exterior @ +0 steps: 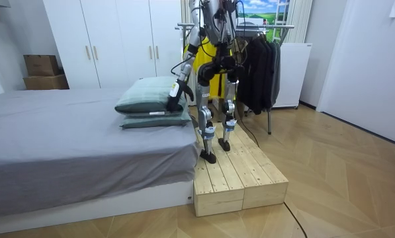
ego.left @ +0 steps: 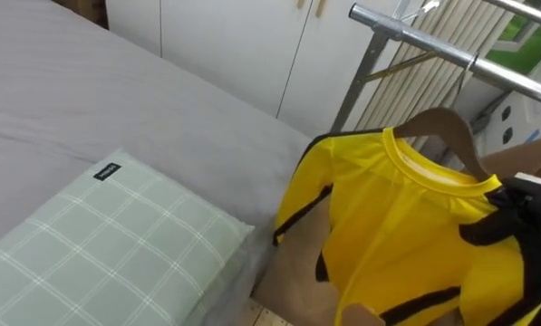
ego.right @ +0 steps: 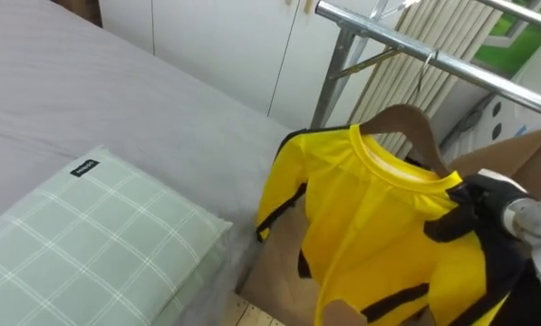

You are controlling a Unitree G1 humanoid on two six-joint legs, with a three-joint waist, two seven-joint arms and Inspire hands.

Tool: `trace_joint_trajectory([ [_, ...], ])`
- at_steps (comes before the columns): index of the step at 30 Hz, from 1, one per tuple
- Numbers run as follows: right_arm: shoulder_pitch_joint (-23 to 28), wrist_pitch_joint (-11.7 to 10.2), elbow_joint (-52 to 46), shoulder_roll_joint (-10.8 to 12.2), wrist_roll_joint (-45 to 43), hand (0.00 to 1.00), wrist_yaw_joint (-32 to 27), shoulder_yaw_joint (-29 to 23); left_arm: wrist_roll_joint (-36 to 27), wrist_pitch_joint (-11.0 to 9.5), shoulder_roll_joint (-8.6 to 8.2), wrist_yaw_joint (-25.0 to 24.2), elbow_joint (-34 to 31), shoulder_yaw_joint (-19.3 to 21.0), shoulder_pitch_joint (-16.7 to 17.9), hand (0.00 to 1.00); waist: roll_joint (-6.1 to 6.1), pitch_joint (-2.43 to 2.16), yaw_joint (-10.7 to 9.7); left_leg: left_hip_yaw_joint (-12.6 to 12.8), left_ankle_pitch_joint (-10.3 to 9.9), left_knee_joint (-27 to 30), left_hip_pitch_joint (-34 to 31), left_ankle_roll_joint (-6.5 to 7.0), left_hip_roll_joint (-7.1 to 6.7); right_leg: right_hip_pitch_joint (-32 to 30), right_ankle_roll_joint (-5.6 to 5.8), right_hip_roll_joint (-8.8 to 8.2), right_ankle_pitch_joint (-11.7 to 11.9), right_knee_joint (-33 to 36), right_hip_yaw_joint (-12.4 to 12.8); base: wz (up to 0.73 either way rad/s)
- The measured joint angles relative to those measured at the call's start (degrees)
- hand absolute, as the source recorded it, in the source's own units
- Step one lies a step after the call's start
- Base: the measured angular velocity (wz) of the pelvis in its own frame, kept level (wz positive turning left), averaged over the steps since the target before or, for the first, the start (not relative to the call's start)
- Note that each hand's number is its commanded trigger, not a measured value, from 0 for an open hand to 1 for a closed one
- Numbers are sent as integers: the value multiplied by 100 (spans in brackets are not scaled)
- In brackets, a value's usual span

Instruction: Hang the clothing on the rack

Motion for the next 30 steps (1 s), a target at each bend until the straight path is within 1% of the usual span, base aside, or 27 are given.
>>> trace_joint_trajectory([
  [1,-32,-45,-9,-45,7,100,-165,-10,2,-5,-24,2,-26,2,48,0,22,-15,-18,-4,-1,6,5,2,0,8,0,0,0,0,0,0],
  [3,-56,-98,-15,-81,11,100,-386,-77,3,-4,-57,8,-131,8,131,0,48,-28,-26,-10,-3,5,33,4,0,36,0,-1,1,0,-5,0],
  [7,-94,-217,-15,-101,122,100,-716,-171,102,-5,-83,35,-220,32,249,0,64,-36,-56,-12,-3,-25,107,3,2,93,0,2,1,0,-12,0],
  [11,-95,-222,-15,-132,167,100,-815,-171,194,-5,-101,38,-285,43,303,0,71,-36,-93,-10,-2,-21,124,2,2,121,0,3,1,-1,2,0],
  [15,-95,-223,-10,-208,473,100,-827,-165,209,-4,-104,38,-288,7,341,0,121,-36,-133,0,-4,-12,120,2,2,128,2,2,13,-1,24,0],
  [17,-94,-270,116,-221,829,100,-825,-131,204,-4,-104,38,-288,-41,338,0,146,-27,-148,-12,-4,4,119,2,5,143,0,2,16,-8,16,2],
  [18,-93,-300,244,-221,1010,100,-810,-121,210,-4,-105,38,-288,-70,342,0,164,-27,-149,-15,-4,6,116,2,4,144,0,-4,16,-6,9,0],
  [21,-94,-301,390,-220,1278,100,-676,-98,215,-4,-115,34,-288,-85,361,0,207,-38,-152,-10,2,-23,122,-3,-7,136,1,-11,16,-1,24,0],
  [23,-94,-301,516,-220,1456,100,-573,-97,215,-4,-116,21,-287,-83,355,0,207,-38,-152,-13,7,-26,121,-8,-8,127,0,-8,16,-3,29,0],
  [30,-95,-282,1029,-222,2330,100,147,31,214,3,-119,-84,-328,-66,340,0,197,-37,-150,-50,7,-18,102,-7,-16,122,6,-14,12,-20,11,2],
])
